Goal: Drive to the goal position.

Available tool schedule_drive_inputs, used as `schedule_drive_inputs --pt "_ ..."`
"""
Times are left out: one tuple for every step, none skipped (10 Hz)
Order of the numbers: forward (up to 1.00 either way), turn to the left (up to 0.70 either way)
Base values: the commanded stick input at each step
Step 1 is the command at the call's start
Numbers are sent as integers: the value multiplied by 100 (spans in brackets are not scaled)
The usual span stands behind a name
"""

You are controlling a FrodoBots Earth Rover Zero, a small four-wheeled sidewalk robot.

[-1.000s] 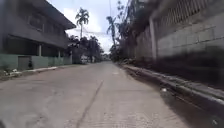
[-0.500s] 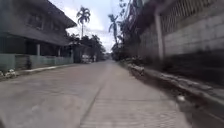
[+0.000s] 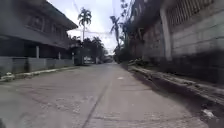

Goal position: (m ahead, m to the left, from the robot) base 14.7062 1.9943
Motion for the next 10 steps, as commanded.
schedule_drive_inputs --pt "100 0" --pt "100 0" --pt "100 0" --pt "100 0" --pt "100 0" --pt "100 0" --pt "100 0" --pt "100 0" --pt "100 0" --pt "100 0"
